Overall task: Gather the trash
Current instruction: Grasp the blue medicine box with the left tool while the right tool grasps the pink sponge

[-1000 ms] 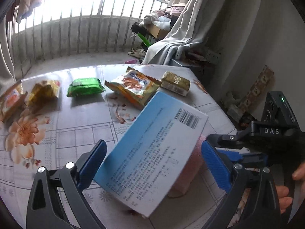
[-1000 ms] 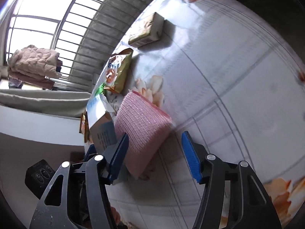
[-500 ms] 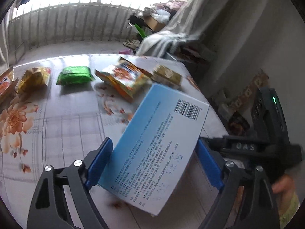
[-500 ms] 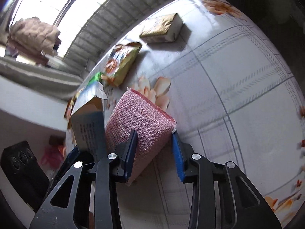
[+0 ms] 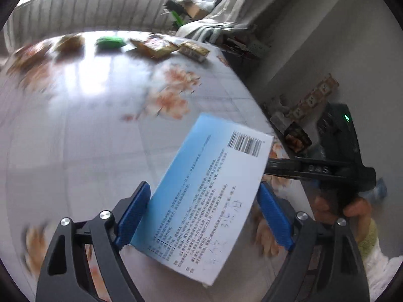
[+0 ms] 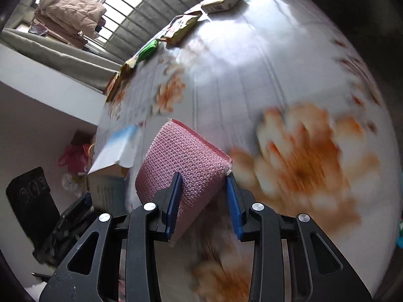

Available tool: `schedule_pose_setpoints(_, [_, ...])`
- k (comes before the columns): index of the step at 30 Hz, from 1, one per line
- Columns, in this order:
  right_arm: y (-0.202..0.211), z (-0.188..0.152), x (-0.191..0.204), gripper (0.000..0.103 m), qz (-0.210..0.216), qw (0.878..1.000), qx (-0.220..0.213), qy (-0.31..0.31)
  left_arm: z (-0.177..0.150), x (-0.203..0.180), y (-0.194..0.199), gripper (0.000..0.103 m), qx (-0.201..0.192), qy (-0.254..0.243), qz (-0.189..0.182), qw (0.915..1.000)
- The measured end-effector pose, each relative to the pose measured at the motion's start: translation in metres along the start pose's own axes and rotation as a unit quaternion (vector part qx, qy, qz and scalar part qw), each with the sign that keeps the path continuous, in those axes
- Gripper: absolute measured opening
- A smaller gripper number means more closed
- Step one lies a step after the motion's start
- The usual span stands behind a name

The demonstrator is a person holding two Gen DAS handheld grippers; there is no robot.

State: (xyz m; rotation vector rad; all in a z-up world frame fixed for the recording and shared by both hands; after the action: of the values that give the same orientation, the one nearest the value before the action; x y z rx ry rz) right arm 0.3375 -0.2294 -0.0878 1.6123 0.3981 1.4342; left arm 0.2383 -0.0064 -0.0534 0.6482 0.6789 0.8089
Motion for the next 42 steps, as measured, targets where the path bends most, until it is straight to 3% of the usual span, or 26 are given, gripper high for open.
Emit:
schedule_pose_setpoints(1, [0.005,-0.006,-0.004,0.032,-0.002,1.000,-0.002,0.003,-0.006,0.001,0.005,0.083,-0.001,0.007,0.006,1.0000])
schedule_pose_setpoints(3, [0.017,-0.022,-0.015,0.032,-0.005,1.000,-0.001,0.007,-0.020,0.007,0.017,0.070,-0.004,0.033,0.024,0.9991])
schedule_pose_setpoints(6, [0.033,-0.035,-0.028,0.032,-0.015,1.000,-0.001,0.021,-0.036,0.011,0.028,0.070,-0.011,0.065,0.032,0.9973])
schedule_pose_setpoints(12, [0.050,-0.048,-0.033,0.034,-0.040,0.998,-0.020,0.033,-0.047,0.000,0.035,0.073,-0.014,0.051,0.073,0.9959])
schedule_pose_setpoints(15, [0.053,-0.049,-0.038,0.042,-0.054,0.997,-0.043,0.018,-0.050,-0.002,0.031,0.077,-0.008,0.065,0.074,0.9951])
schedule_pose_setpoints(18, [0.055,-0.048,-0.043,0.059,-0.066,0.996,-0.065,-0.008,-0.055,-0.003,0.034,0.079,-0.007,0.070,0.075,0.9946])
schedule_pose_setpoints(24, [0.067,-0.064,-0.045,0.065,-0.054,0.994,-0.087,-0.045,-0.060,0.000,0.036,0.079,-0.004,0.075,0.086,0.9935])
schedule_pose_setpoints(30, [0.059,-0.079,-0.028,0.066,-0.063,0.996,-0.061,0.001,-0.058,0.006,0.029,0.079,0.007,0.075,0.082,0.9938])
schedule_pose_setpoints(42, [0.024,-0.058,-0.015,0.075,-0.093,0.995,-0.036,-0.017,-0.055,0.010,0.019,0.082,0.019,0.073,0.070,0.9947])
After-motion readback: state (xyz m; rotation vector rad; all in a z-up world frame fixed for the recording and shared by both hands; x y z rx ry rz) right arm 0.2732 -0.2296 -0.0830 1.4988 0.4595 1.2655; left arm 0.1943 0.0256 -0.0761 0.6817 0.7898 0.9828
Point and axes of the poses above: each gripper's, at about its wrist camera, not at the fingertips, and y roughly against the way its jaws point, x to its left, z to its top, the point moved 5 cm from there along -y, roughly the way its jaws point, and after that the axes turned 14 degrees about -y, right-handed, at the moved point
